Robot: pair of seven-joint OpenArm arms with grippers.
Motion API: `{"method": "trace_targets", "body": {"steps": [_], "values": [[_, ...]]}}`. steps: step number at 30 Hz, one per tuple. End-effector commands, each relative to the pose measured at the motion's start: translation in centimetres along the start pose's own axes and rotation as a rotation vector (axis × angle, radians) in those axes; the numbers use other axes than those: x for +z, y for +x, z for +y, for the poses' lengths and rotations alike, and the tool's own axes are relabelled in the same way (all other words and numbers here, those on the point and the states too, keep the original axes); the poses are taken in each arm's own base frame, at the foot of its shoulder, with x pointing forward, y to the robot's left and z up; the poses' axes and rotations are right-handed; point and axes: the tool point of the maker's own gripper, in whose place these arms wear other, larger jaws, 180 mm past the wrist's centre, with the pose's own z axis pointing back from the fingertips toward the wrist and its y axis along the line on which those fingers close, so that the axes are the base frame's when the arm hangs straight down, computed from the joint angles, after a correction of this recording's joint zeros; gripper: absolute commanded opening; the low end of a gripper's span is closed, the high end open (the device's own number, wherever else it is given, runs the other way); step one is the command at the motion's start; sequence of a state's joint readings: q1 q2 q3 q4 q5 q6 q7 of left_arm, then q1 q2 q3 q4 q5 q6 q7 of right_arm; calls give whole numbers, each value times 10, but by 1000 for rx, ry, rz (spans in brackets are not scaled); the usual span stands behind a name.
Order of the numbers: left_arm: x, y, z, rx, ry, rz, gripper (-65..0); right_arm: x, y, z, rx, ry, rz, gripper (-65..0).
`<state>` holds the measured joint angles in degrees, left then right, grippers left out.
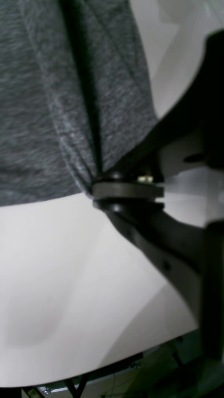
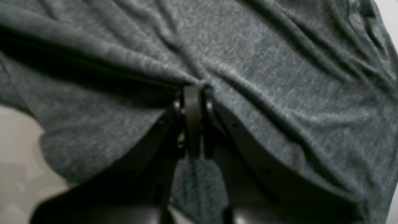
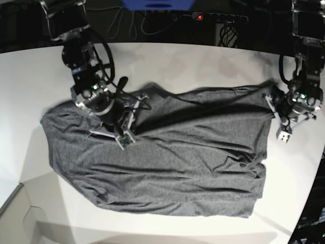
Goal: Layout the t-shirt on the table in an organized manner, then fold the t-shirt properly
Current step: 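Lift the grasped edge with both grippers and pull it over the shirt body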
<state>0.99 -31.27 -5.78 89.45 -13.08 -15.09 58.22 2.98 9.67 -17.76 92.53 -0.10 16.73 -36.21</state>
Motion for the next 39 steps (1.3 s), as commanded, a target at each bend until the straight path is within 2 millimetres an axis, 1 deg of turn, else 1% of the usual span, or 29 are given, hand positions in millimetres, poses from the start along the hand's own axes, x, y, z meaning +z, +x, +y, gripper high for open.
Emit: {"method": "trace_targets", "body": {"steps": [1,3,6,11,15,23,26,29,33,36,39], "values": [[6,13,13,-8,31,-38,-649,1,19,-7,12,-11,-56,-650],[7,19,14,-8,34,-48,-649,-3,20,-11,13,-15,-53,-650],[1,27,4,-41,13,-46,-649,-9,19,-16,12,-19,-40,-650],[-11,21,-8,-73,-16,-7,-649,-12,12,-16,7,-16,-22,-650],[-15,22,-6,-68,-16,4,-649,-12,12,-16,7,-16,-22,-650],[-15,22,-7,-67,-17,8,-644,-12,10,-16,5,-16,-15,-650],[-15,22,-7,-67,-17,9,-601,-12,10,-17,5,-17,-13,-650],[-15,21,-6,-67,-14,11,-535,-12,10,-17,8,-17,-12,-640],[-15,21,-5,-63,-13,12,-403,-12,8,-17,10,-18,-7,-505],[-14,22,-3,-57,-8,6,-306,-10,9,-20,6,-26,-13,-406],[-12,26,-1,-51,-1,-5,-230,-9,10,-22,3,-31,-16,-356]]}}
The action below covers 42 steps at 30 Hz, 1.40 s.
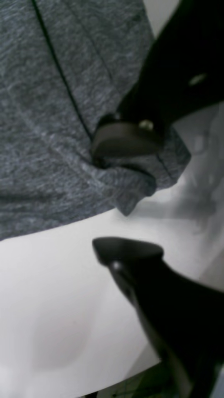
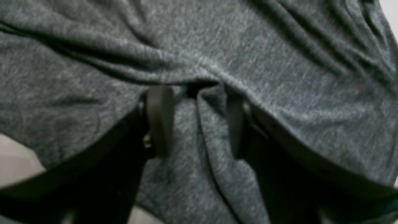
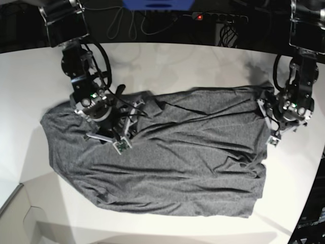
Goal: Layout the t-shirt on the table in an organized manner, then fold the t-shirt properly
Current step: 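Lift the grasped edge with both grippers and pull it over the shirt body, then lower the held fabric onto the shirt and open the right gripper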
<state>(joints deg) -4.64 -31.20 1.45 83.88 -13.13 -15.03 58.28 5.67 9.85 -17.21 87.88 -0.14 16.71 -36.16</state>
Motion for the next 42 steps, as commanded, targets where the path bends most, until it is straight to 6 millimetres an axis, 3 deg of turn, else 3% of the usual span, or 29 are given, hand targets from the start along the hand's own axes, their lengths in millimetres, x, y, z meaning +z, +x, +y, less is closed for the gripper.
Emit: {"method": "trace_targets", "body": {"steps": [1,4,8,13,17,20,26,31,34,42], "values": [[9,14,20,14,47,-43,-213,5,21,-8,11,-16,-63,-348],[21,22,29,38,69,-86,-195,12,24,-10,-4,-30,-84,-342],[41,16,31,49,92,-134,-194,23,30,-17,-21,-54,-115,-340],[62,8,13,8,85,-170,-194,25,18,-9,-28,-41,-98,-340],[60,-14,-4,-11,53,-131,-194,26,6,-2,-36,-30,-76,-340],[58,-17,-14,3,30,-128,-195,26,2,0,-39,-25,-68,-340],[55,-17,-16,16,23,-127,-196,34,6,4,-36,-24,-88,-340],[40,-24,-16,21,10,-82,-197,34,1,6,-39,-21,-73,-341],[31,-27,-23,6,-11,-54,-202,38,-5,-1,-54,-40,-70,-341],[31,-17,-17,9,0,-72,-269,45,-13,-21,-91,-95,-59,-341]]}}
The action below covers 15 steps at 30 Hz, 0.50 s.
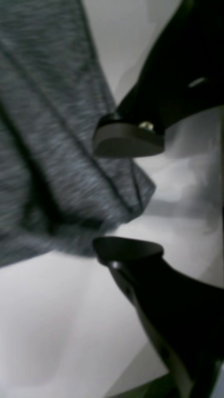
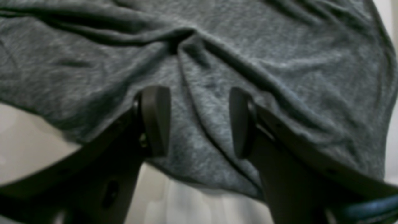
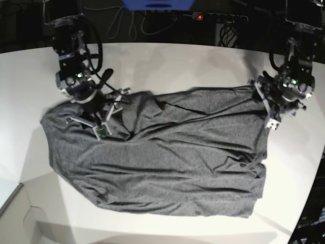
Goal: Layout the t-shirt on the table in an organized manner, then fold the t-shirt properly
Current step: 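Lower the held fabric onto the shirt and open the right gripper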
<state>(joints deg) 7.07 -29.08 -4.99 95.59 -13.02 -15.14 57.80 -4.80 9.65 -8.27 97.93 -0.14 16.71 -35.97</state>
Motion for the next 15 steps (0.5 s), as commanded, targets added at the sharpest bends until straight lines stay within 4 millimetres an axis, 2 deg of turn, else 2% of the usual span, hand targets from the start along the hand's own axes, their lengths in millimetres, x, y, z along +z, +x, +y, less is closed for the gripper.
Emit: {"method": "trace_targets", "body": {"steps": [1,5,8,12,15], "values": [[3,4,13,-10,36,-11,-268,3,15,-6,4,-13,-50,-341],[-3,-9,26,-48,109,45,-266,3,15,-8,2,-17,-48,-341],[-6,-11,15,-90,95,57,-267,3,15,-8,2,-17,-48,-341],[-7,-11,13,-98,91,58,-268,3,14,-7,1,-16,-45,-341],[-9,-2,7,-112,79,8,-269,5,13,-5,2,-13,-49,-341]]}}
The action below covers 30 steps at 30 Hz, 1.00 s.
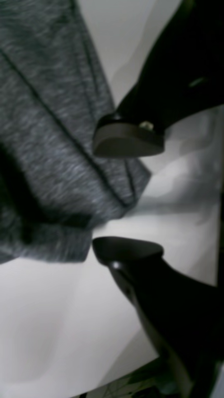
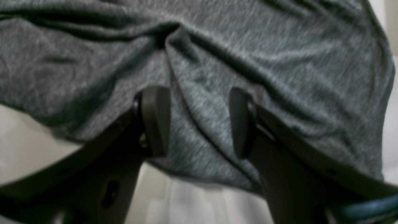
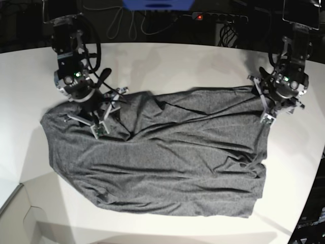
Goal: Layout the t-shirt on the table in an organized manner, then fold the t-shirt properly
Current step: 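Lower the held fabric onto the shirt and open the right gripper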
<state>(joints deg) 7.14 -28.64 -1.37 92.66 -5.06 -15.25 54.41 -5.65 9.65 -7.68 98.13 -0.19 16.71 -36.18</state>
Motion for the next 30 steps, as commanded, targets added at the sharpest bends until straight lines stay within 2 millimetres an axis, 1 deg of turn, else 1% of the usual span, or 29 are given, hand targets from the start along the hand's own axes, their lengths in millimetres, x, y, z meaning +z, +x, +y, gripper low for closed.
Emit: {"method": "trace_targets", "body": {"steps": [1,4,6,11,19,20,21,24,27,28,30], "values": [[4,10,8,-11,22,-33,-270,4,20,-4,10,-8,-65,-341],[1,7,7,-11,17,-26,-271,5,19,-3,9,-7,-66,-341],[-2,2,7,-7,15,-11,-288,6,18,-2,8,-5,-63,-341],[-6,-4,7,1,13,6,-408,6,17,-3,11,-7,-62,-341],[-4,-2,8,-1,15,2,-420,6,18,-2,8,-5,-63,-341],[-4,-2,7,-3,14,2,-437,6,18,-2,8,-5,-63,-341],[-4,-2,7,-3,14,2,-477,6,18,-2,8,-5,-63,-341],[-3,-2,9,0,17,0,-650,6,17,-2,10,-6,-63,-341],[-3,-1,10,3,20,0,-634,6,17,-3,11,-7,-62,-341],[-3,-1,10,3,20,0,-648,6,17,-3,11,-7,-62,-341],[-3,-1,10,2,20,-2,-648,6,17,-3,11,-7,-62,-341]]}}
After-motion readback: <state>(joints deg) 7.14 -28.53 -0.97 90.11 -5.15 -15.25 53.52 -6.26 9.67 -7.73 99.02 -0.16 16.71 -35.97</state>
